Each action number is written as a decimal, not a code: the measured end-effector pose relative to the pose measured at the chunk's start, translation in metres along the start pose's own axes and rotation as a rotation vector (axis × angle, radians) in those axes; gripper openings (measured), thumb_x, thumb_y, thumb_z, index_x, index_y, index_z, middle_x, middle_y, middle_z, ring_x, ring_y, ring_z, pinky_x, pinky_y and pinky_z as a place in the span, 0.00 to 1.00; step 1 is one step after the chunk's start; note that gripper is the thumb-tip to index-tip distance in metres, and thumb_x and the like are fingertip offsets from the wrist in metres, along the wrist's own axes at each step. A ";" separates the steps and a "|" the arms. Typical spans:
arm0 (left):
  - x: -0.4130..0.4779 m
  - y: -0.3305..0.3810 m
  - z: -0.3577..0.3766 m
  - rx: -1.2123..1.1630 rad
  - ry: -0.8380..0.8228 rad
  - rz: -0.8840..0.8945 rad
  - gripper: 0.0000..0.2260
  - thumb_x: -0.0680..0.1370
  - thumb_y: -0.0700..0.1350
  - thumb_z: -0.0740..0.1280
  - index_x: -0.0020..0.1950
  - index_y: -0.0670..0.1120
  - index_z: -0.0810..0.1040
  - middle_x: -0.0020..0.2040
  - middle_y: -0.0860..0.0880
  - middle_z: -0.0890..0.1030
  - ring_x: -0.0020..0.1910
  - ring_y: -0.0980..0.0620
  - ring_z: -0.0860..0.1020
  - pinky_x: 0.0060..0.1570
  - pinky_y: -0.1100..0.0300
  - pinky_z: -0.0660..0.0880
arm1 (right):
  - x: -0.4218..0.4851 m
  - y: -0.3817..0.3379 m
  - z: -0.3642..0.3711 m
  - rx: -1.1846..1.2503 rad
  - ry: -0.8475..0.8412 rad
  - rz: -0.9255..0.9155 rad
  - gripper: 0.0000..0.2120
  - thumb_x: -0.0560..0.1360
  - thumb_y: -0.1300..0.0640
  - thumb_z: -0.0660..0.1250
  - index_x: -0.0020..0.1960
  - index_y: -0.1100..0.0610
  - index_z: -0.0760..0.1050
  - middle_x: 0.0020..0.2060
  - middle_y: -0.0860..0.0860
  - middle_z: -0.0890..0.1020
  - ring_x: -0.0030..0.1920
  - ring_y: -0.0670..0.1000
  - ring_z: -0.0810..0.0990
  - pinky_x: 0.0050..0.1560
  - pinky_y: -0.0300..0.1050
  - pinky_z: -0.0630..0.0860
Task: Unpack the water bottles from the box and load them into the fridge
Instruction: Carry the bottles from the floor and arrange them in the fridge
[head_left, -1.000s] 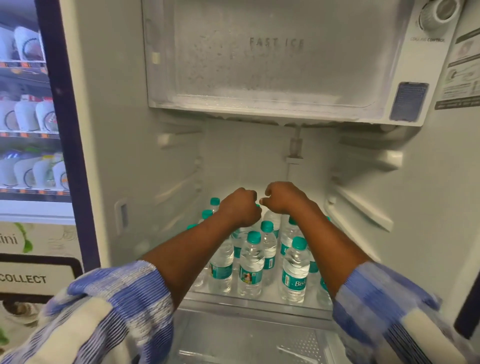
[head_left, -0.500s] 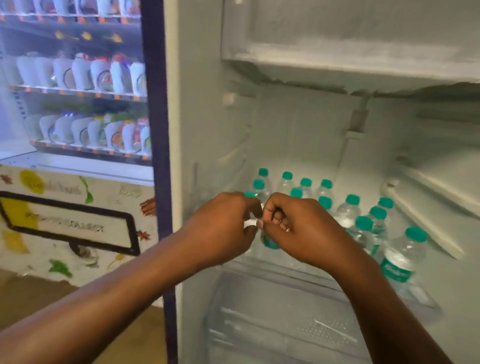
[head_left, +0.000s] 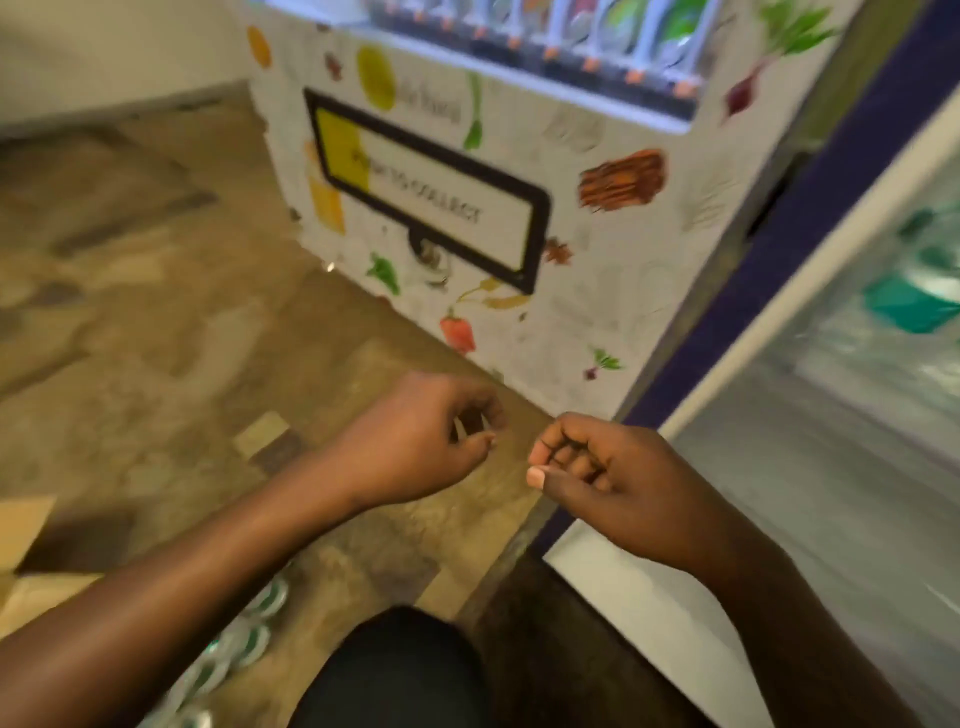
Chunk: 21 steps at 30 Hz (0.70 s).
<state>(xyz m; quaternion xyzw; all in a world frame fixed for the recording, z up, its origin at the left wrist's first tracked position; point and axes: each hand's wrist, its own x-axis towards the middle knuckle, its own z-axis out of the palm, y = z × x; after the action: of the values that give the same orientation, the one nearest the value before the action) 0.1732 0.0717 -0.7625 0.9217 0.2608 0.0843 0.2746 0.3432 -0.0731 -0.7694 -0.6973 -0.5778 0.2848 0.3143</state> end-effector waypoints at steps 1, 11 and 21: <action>-0.009 -0.022 0.009 -0.008 -0.015 -0.066 0.07 0.76 0.48 0.69 0.54 0.53 0.81 0.44 0.56 0.82 0.40 0.59 0.80 0.40 0.62 0.75 | 0.010 0.007 0.021 0.014 -0.032 0.021 0.02 0.75 0.52 0.72 0.46 0.49 0.79 0.37 0.46 0.81 0.36 0.43 0.80 0.38 0.38 0.78; -0.122 -0.199 0.106 0.115 -0.106 -0.639 0.12 0.75 0.53 0.68 0.56 0.50 0.79 0.50 0.50 0.82 0.51 0.48 0.80 0.46 0.57 0.75 | 0.077 0.077 0.208 0.149 -0.357 0.239 0.02 0.74 0.47 0.70 0.44 0.44 0.79 0.39 0.48 0.83 0.41 0.49 0.84 0.47 0.58 0.82; -0.207 -0.276 0.178 0.470 -0.132 -0.907 0.19 0.77 0.46 0.65 0.67 0.44 0.71 0.60 0.40 0.75 0.54 0.40 0.78 0.49 0.48 0.76 | 0.072 0.090 0.291 0.112 -0.542 0.293 0.02 0.77 0.50 0.69 0.47 0.47 0.79 0.43 0.47 0.83 0.45 0.48 0.83 0.51 0.57 0.82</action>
<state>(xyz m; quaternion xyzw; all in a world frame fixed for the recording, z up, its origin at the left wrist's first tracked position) -0.0699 0.0776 -1.0653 0.7560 0.6283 -0.1625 0.0850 0.1905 0.0178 -1.0270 -0.6535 -0.5172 0.5340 0.1423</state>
